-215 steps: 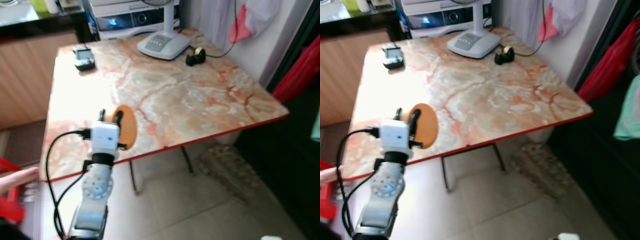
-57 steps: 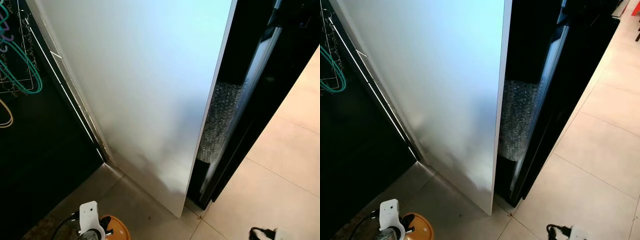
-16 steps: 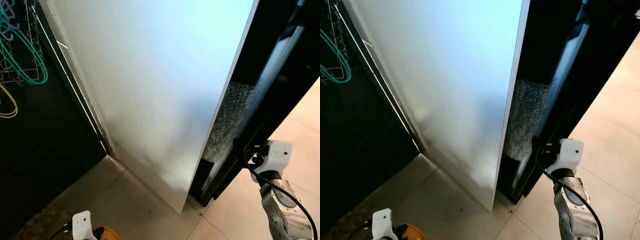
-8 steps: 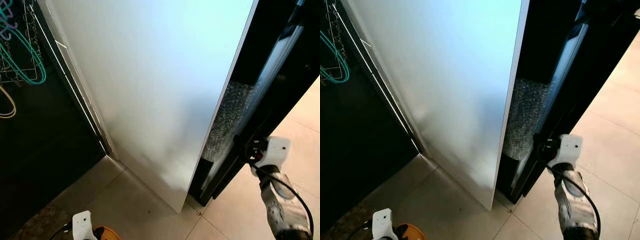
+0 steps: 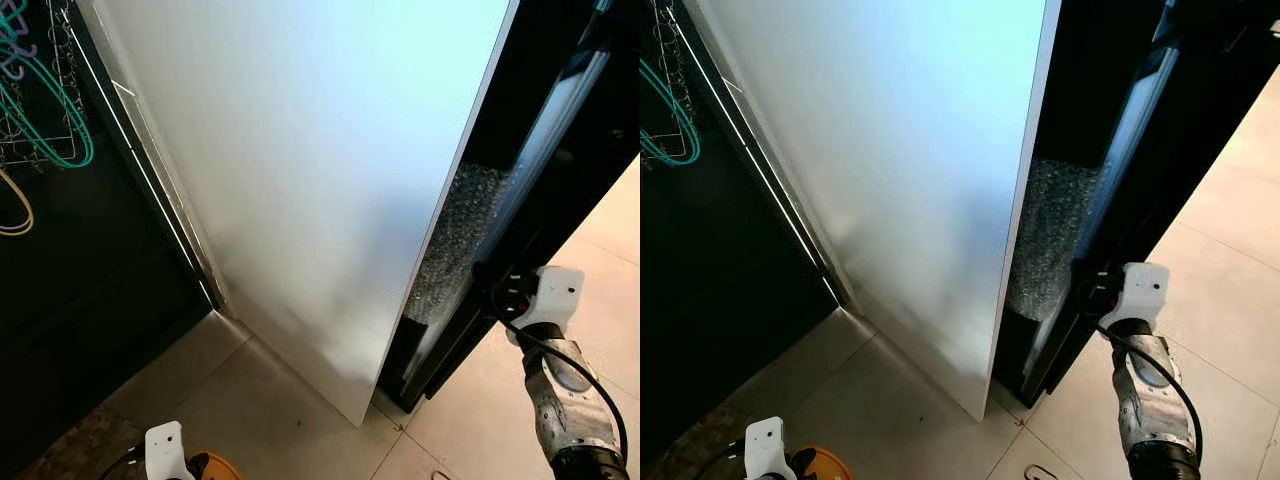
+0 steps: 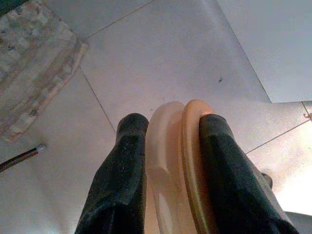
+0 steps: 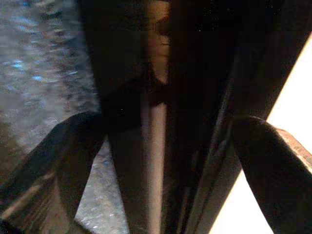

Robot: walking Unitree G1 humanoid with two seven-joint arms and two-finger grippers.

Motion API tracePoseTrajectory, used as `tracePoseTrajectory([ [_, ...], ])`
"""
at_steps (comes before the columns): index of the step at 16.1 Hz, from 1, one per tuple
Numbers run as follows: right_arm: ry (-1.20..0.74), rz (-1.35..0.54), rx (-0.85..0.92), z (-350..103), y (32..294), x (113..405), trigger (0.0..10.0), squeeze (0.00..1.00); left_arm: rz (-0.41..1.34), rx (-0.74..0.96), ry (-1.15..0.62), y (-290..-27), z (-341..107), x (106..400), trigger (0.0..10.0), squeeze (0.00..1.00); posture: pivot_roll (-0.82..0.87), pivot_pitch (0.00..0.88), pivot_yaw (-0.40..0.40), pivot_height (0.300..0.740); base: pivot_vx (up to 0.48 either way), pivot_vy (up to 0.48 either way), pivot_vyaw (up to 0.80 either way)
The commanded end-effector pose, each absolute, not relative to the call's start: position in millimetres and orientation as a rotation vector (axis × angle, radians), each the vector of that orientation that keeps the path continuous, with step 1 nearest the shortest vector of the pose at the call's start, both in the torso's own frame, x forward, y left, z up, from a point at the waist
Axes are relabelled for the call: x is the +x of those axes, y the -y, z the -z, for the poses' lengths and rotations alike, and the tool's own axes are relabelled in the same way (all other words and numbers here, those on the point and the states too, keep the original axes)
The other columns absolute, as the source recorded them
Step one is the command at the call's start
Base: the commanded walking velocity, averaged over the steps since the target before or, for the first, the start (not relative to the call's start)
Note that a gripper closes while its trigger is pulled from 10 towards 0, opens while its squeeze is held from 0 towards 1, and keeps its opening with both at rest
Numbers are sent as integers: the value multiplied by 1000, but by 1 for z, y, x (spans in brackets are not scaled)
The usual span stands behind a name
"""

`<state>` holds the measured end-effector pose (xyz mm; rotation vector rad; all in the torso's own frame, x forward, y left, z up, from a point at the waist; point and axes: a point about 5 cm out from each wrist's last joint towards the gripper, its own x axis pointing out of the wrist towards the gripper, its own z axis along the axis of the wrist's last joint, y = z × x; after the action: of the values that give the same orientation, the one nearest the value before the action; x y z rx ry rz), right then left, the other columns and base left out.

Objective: Restocking fridge

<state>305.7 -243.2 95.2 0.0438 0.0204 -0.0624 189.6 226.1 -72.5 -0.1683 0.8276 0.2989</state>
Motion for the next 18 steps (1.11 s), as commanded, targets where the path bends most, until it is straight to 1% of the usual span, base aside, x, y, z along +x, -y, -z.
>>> tracePoseTrajectory([
  [1, -20, 130, 26, -93, 255, 301, 10000, 0, -293, -151, -872, -226, 78, 179, 10000, 0, -68, 109, 15, 740, 0, 0, 0],
  [2, -16, 184, 25, -91, 263, 298, 10000, 0, -292, -152, -872, -226, 78, 179, 10000, 0, -67, 109, 15, 740, 0, 0, 0],
  [6, -24, 237, 16, -85, 271, 291, 10000, 0, -292, -153, -873, -226, 78, 179, 10000, 0, -62, 104, 11, 740, 0, 0, 0],
  [10, -61, 330, -9, -71, 284, 274, 10000, 0, -289, -155, -874, -225, 78, 179, 10000, 0, -61, 101, 10, 740, 0, 0, 0],
  [13, -101, 417, 0, -57, 294, 258, 10000, 0, -289, -157, -875, -224, 79, 179, 10000, 0, -57, 95, 9, 740, 0, 0, 0],
  [18, -214, 568, -22, -28, 313, 222, 10000, 0, -286, -160, -876, -223, 78, 180, 10000, 0, -66, 94, 8, 740, 0, 0, 0],
])
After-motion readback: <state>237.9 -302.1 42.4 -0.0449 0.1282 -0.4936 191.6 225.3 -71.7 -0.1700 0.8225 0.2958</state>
